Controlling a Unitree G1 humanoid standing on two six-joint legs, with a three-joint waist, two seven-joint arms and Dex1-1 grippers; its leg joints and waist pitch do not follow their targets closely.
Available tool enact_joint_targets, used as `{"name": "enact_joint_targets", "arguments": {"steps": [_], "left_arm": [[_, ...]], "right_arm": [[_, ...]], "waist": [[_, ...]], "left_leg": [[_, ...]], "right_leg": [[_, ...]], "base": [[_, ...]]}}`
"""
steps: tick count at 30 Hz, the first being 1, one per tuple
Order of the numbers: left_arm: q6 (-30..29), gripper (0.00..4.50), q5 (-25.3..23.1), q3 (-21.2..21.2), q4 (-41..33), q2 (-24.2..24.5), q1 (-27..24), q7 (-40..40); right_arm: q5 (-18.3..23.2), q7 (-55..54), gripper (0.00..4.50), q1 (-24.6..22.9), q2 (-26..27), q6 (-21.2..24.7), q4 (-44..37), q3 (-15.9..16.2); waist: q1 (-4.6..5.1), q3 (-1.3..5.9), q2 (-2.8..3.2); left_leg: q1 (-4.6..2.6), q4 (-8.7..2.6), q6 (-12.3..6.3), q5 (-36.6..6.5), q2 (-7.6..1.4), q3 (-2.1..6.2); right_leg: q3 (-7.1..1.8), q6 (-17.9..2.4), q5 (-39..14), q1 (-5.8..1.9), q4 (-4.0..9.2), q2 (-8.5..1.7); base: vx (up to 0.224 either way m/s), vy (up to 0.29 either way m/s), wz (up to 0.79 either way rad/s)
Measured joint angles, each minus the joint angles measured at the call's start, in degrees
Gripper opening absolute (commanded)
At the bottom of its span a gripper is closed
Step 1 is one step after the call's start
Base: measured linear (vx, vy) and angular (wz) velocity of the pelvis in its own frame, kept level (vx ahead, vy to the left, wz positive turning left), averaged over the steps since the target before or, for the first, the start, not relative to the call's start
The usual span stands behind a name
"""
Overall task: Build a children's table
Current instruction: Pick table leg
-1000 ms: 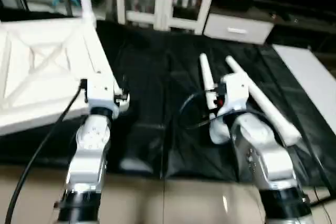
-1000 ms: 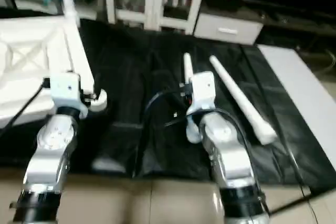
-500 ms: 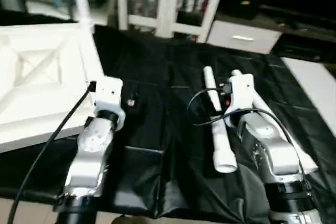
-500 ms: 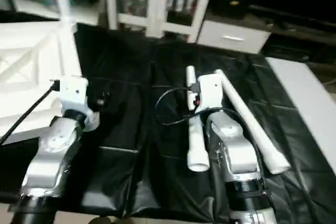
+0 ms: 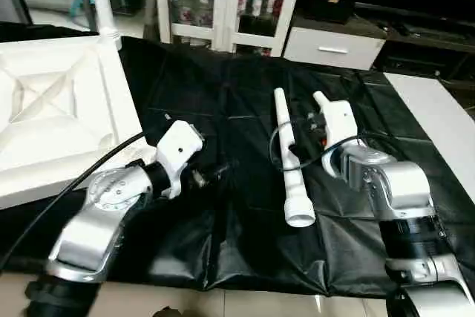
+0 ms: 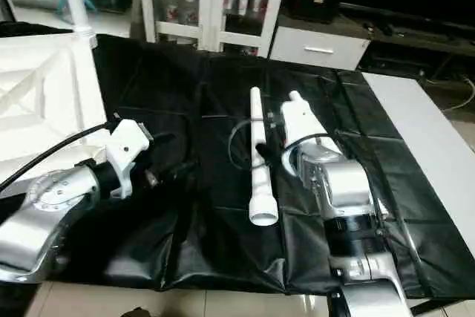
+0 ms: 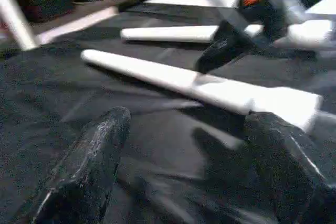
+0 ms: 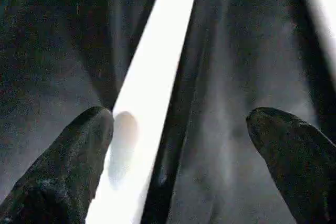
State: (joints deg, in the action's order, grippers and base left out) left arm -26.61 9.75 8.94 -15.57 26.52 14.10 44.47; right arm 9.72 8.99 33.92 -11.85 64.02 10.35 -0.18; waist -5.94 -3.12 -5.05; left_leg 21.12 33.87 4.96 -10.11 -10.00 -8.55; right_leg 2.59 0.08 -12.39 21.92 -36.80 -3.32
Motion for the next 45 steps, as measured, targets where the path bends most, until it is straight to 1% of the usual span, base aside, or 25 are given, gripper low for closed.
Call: {"name": "enact_joint_targets", "arguments": {"steps": [2,4,5,6,7,9,12,15,16,17,23,24,26,29,33,35,37,38,39,40,42,43,44,45], "left_arm": [[-2.05,3.91,1.59,0.14,-2.05,0.51,-0.06,1.56],[-4.87,3.91,3.5,0.6,-4.24,2.02,-0.44,3.27],[-6.58,3.91,4.64,0.79,-5.39,2.78,-0.85,4.19],[-8.3,3.91,5.79,1.13,-6.45,3.55,-1.28,5.14],[-10.13,3.91,6.67,1.62,-7.45,4.2,-1.77,6.07],[-13.03,3.91,7.82,2.6,-8.44,5.01,-2.16,7.08],[-14.03,3.91,8.38,3.19,-9.1,5.3,-2.17,7.34],[-14.27,3.91,8.31,3.18,-9.53,5.63,-2.21,7.08],[-14.44,3.91,8.3,3.18,-9.55,5.7,-2.23,6.96],[-14.55,3.91,8.3,3.18,-9.57,5.78,-2.23,6.84],[-15.71,3.91,8.3,3.19,-9.67,6.3,-2.2,5.43],[-15.8,3.91,8.3,3.19,-9.67,6.34,-2.19,5.27],[-15.84,3.91,8.3,3.23,-9.67,6.85,-2.19,5.27],[-16.39,3.91,8.15,3.33,-9.67,7.13,-2.17,5.2],[-18.56,3.91,9.0,3.34,-9.72,6.8,-1.5,5.0],[-18.34,3.91,9.41,3.15,-9.45,5.93,-0.66,4.5],[-16.95,3.91,9.2,2.45,-8.28,3.37,0.34,2.1],[-16.56,4.09,8.89,1.71,-7.15,1.49,1.06,0.13],[-16.47,4.27,8.54,0.22,-4.8,-1.61,2.73,-2.98],[-16.39,4.27,8.07,-3.0,-1.49,-5.86,5.59,-7.77],[-16.39,4.39,8.18,-5.85,0.46,-8.04,8.82,-11.86],[-17.31,4.46,9.64,-8.83,2.0,-10.88,11.09,-14.53],[-18.23,4.46,11.23,-10.93,2.64,-13.29,12.55,-16.21],[-18.84,4.5,12.56,-12.41,2.96,-14.6,13.64,-17.4]], "right_arm": [[1.05,0.81,4.5,0.03,0.19,2.6,0.33,0.05],[1.79,1.47,4.5,0.04,0.57,4.76,0.38,0.13],[1.91,1.6,4.31,0.04,0.6,5.65,0.44,0.3],[1.89,1.73,4.31,0.04,0.59,6.45,0.7,0.72],[1.9,2.16,4.13,0.01,0.59,7.54,1.24,0.97],[1.92,2.76,4.09,0.0,0.58,9.39,1.39,2.06],[1.93,2.93,3.74,0.0,0.5,10.79,1.54,2.58],[1.96,3.6,3.62,0.0,0.32,11.46,1.69,3.02],[1.96,3.75,3.48,0.0,0.3,11.57,1.78,3.07],[1.96,3.79,3.48,0.0,0.3,11.59,1.87,3.12],[1.97,3.91,2.88,0.02,0.3,11.92,2.43,3.12],[1.97,3.96,2.88,0.02,0.3,12.04,2.42,3.08],[1.98,3.97,2.6,0.01,0.33,12.21,2.42,2.81],[1.99,3.88,2.41,-0.03,0.42,12.28,2.41,2.32],[1.98,3.43,2.04,-0.68,0.84,12.83,1.53,1.19],[1.94,2.7,1.9,-1.19,1.07,12.53,0.99,0.28],[1.97,2.44,1.88,-2.21,1.11,11.49,-0.4,-0.69],[2.2,2.51,1.87,-2.63,1.2,11.02,-1.44,-1.4],[2.68,2.58,1.87,-3.22,1.43,9.53,-2.9,-2.87],[3.72,2.74,1.87,-3.53,2.29,6.69,-5.09,-5.06],[5.51,3.58,1.86,-3.33,3.07,2.72,-8.64,-6.94],[6.93,5.22,1.86,-3.3,2.96,-0.1,-10.61,-8.9],[8.04,6.48,1.86,-2.97,2.77,-1.59,-11.69,-10.22],[8.93,7.57,1.86,-2.39,2.65,-2.51,-12.63,-11.09]], "waist": [[-0.12,0.01,-0.04],[-0.18,0.02,-0.06],[-0.23,0.02,-0.05],[-0.23,0.01,-0.03],[-0.26,0.0,-0.02],[-0.41,0.0,-0.05],[-0.61,0.02,-0.1],[-0.59,0.05,-0.24],[-0.59,0.06,-0.25],[-0.59,0.06,-0.25],[-0.58,0.07,-0.33],[-0.59,0.07,-0.33],[-0.57,0.05,-0.31],[-0.58,0.02,-0.25],[-0.66,0.0,-0.22],[-0.76,-0.08,0.04],[-0.84,-0.19,0.22],[-0.87,-0.24,0.3],[-1.0,-0.29,0.37],[-1.11,-0.33,0.4],[-0.87,-0.32,0.41],[-0.87,-0.33,0.41],[-0.88,-0.32,0.3],[-0.88,-0.28,0.24]], "left_leg": [[-0.01,0.0,0.0,0.0,-0.02,-0.12],[-0.02,0.01,-0.02,-0.01,-0.02,-0.2],[-0.03,0.0,-0.03,-0.01,-0.02,-0.24],[-0.03,0.0,-0.04,-0.02,-0.02,-0.26],[-0.02,0.0,-0.05,-0.03,-0.02,-0.28],[-0.02,-0.01,-0.05,-0.03,-0.04,-0.29],[-0.04,-0.01,-0.03,-0.02,-0.06,-0.31],[-0.06,-0.01,-0.03,-0.02,-0.06,-0.32],[-0.06,-0.01,-0.03,-0.02,-0.06,-0.32],[-0.06,-0.01,-0.02,-0.01,-0.06,-0.32],[-0.04,-0.01,-0.03,-0.02,-0.08,-0.35],[-0.05,-0.01,-0.03,-0.02,-0.08,-0.35],[-0.05,-0.01,-0.03,-0.02,-0.08,-0.35],[-0.06,-0.01,-0.03,-0.02,-0.08,-0.35],[-0.06,-0.01,-0.02,-0.01,-0.08,-0.36],[-0.05,0.0,-0.02,-0.01,-0.08,-0.36],[-0.05,0.01,-0.01,-0.01,-0.07,-0.42],[-0.05,0.01,-0.01,-0.01,-0.08,-0.42],[0.0,0.01,0.02,0.01,-0.08,-0.42],[0.04,0.02,0.07,0.04,-0.13,-0.46],[-0.06,0.01,0.1,0.06,-0.18,-0.46],[-0.02,0.01,0.09,0.06,-0.18,-0.47],[-0.04,0.01,0.09,0.06,-0.18,-0.49],[-0.03,0.01,0.07,0.06,-0.18,-0.49]], "right_leg": [[-0.07,-0.02,0.0,0.01,0.03,0.0],[-0.12,-0.02,-0.03,0.03,0.05,-0.01],[-0.16,-0.03,-0.04,0.04,0.06,-0.01],[-0.17,-0.03,-0.06,0.04,0.05,-0.01],[-0.18,-0.03,-0.07,0.06,0.06,-0.01],[-0.17,-0.03,-0.08,0.07,0.05,0.0],[-0.18,-0.01,-0.08,0.06,0.03,-0.01],[-0.2,0.28,-0.25,0.06,0.02,-0.01],[-0.2,0.28,-0.25,0.06,0.02,-0.01],[-0.2,0.29,-0.25,0.06,0.01,-0.01],[-0.2,0.22,-0.22,0.06,0.02,-0.01],[-0.2,0.1,-0.15,0.06,0.02,-0.01],[-0.2,0.1,-0.14,0.06,0.02,-0.01],[-0.21,0.1,-0.14,0.06,0.02,-0.01],[-0.21,0.07,-0.13,0.06,0.01,-0.01],[-0.2,0.05,-0.12,0.04,0.01,-0.01],[-0.22,0.04,-0.1,0.03,0.01,-0.06],[-0.23,0.04,-0.09,0.03,0.0,-0.06],[-0.2,0.04,-0.05,0.04,0.0,-0.06],[-0.2,0.01,0.02,0.09,-0.02,-0.06],[-0.21,-0.03,0.05,0.08,-0.03,-0.02],[-0.19,-0.02,0.04,0.08,0.0,-0.03],[-0.2,-0.02,0.04,0.08,0.02,-0.03],[-0.2,-0.03,0.03,0.07,0.03,-0.03]], "base": [[0.0,0.0,0.0],[0.0,0.0,0.0],[0.0,0.0,0.0],[0.0,0.0,0.0],[0.0,0.0,0.0],[0.0,0.0,0.0],[0.0,0.0,0.0],[0.0,0.0,0.0],[0.0,0.0,0.0],[0.0,0.0,0.0],[0.0,0.0,0.0],[0.0,0.0,0.0],[0.0,0.0,0.0],[0.0,0.0,0.0],[0.0,0.0,0.0],[0.0,0.0,0.0],[0.0,0.0,0.0],[0.0,0.0,0.0],[0.0,0.0,0.0],[0.0,0.0,0.0],[0.0,0.0,0.0],[0.0,0.0,0.0],[0.0,0.0,0.0],[0.0,0.0,0.0]]}}
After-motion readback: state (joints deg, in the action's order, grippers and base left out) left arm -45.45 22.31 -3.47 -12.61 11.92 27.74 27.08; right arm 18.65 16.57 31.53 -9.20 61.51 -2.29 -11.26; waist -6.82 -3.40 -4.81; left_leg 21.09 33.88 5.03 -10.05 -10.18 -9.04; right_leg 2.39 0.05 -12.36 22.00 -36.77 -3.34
